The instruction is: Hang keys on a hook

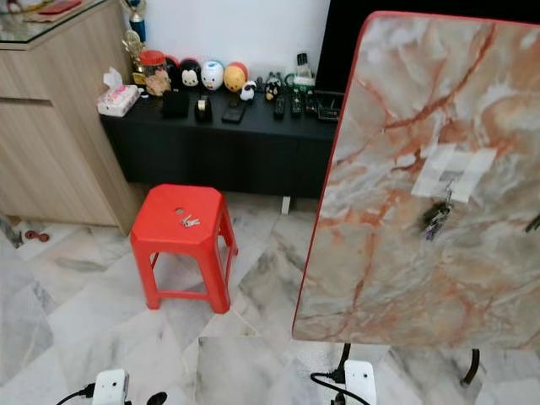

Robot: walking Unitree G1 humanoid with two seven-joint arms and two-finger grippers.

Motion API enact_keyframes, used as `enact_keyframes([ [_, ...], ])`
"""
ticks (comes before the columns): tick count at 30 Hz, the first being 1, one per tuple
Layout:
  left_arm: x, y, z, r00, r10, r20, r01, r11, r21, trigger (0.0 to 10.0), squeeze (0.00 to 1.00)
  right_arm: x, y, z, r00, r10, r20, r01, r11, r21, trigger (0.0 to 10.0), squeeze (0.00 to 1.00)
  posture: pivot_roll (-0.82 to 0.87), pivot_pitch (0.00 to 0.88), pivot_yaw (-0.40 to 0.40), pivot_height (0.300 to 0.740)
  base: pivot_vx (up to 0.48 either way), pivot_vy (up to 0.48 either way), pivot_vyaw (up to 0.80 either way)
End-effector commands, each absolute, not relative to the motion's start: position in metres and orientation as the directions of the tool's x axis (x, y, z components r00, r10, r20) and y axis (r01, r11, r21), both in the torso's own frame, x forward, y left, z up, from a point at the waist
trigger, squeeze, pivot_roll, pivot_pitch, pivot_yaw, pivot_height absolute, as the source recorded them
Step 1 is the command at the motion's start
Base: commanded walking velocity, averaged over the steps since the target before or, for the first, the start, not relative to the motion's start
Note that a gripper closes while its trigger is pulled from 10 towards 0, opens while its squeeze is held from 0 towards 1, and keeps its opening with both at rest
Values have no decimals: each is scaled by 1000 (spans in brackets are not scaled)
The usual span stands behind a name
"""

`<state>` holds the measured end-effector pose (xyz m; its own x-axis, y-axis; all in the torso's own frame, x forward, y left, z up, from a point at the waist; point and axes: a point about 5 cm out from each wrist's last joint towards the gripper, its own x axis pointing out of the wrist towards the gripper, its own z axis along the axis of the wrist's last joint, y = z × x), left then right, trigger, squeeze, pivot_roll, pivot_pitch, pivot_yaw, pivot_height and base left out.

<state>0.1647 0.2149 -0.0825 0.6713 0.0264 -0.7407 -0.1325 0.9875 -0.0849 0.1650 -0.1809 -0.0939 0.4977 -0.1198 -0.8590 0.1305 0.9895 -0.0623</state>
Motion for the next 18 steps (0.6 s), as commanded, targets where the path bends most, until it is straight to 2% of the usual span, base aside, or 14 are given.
enact_keyframes([
  [1, 161, 211, -85, 660, 12, -751, -111, 990, -82, 10000, 0, 166, -188, -93, 503, -140, -853, 143, 987, -77, 10000, 0, 110, 53, -66, 740, 0, -379, 0],
  [18, 161, 209, -85, 659, 11, -752, -109, 991, -80, 10000, 0, 175, -191, -88, 532, -161, -832, 169, 982, -82, 10000, 0, 108, 67, -69, 740, 0, -448, 0],
])
